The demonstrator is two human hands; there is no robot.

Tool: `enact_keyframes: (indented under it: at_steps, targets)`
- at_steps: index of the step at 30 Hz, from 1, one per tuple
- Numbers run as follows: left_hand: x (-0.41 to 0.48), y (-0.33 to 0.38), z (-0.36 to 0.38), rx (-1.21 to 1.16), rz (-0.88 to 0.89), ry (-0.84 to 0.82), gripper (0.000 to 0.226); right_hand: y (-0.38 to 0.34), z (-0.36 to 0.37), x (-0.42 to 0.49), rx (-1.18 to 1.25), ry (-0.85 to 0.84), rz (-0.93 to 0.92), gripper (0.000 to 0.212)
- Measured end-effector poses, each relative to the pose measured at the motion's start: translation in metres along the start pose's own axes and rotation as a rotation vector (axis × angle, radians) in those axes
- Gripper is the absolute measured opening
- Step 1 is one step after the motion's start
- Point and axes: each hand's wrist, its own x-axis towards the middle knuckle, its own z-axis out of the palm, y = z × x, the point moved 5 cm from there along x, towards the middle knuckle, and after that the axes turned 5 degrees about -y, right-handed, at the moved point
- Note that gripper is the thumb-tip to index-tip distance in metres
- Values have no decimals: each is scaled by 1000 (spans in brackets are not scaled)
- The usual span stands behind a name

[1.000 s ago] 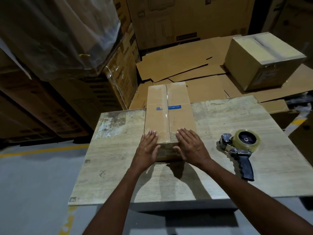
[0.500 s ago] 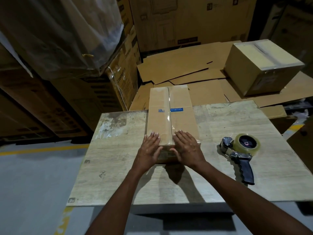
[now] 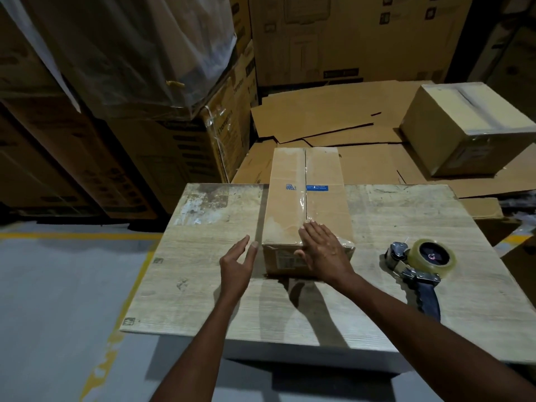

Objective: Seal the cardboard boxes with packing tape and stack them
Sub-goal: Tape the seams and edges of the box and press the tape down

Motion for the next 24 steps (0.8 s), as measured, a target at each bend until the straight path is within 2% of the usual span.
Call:
enact_keyframes:
  at_steps: [5, 9, 13, 16, 20, 24]
  targets:
    - [1, 26, 21, 42, 54, 42, 64, 1, 2, 1, 15, -63, 18, 68]
    - [9, 18, 25, 63, 26, 28, 43, 2, 0, 3, 21, -53, 13, 64]
    - [12, 10, 23, -33, -91, 56, 33, 1, -3, 2, 43, -55, 4, 61]
    - [8, 10, 22, -70, -102, 88, 24, 1, -4, 3, 65, -68, 8, 64]
    - [1, 10, 28, -53, -99, 148, 23, 2, -2, 2, 67, -73, 8, 66]
    - [-12, 16, 36, 58, -10, 287, 24, 1, -4, -1, 68, -62, 1, 65]
